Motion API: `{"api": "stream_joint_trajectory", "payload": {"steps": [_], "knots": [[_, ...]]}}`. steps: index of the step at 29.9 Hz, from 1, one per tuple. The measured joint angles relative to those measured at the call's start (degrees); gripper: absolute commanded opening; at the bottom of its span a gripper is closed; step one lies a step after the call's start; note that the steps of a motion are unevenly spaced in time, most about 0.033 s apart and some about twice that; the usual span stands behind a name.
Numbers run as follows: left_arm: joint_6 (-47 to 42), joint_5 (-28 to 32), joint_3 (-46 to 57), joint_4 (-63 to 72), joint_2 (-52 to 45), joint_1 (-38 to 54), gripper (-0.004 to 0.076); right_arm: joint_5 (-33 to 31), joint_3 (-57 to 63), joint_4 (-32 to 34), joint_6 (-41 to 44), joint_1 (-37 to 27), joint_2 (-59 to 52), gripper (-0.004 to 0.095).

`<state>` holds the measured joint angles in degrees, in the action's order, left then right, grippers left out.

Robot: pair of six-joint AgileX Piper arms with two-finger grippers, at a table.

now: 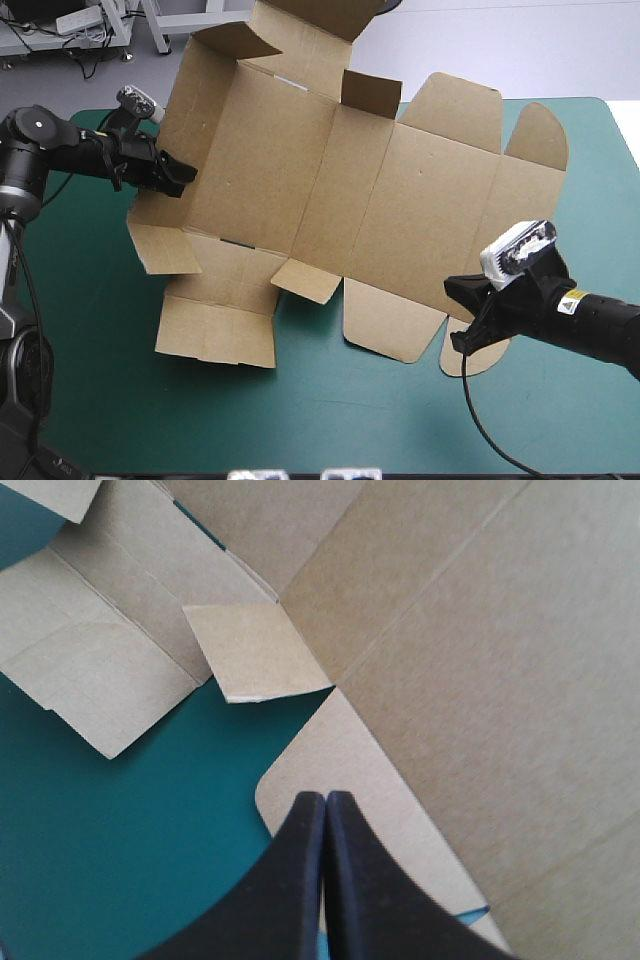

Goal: Fold the box

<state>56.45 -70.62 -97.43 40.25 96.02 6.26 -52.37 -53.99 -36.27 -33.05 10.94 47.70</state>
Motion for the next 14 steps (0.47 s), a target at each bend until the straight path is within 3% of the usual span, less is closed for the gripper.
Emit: {"api": "stream_joint_trajectory", "payload": {"steps": [6,14], "knots": [[-0.7,-0.9,-11.3,-11.3,-1.4,-8.6,-0.0008,-0.3,-6.4,1.0,-0.2,0.0,0.0,-0.0017],[-6.0,-0.9,-19.6,-35.0,-1.5,-25.4,-0.0008,-0.7,-11.9,8.3,2.5,0.0,0.0,-0.0017]]}}
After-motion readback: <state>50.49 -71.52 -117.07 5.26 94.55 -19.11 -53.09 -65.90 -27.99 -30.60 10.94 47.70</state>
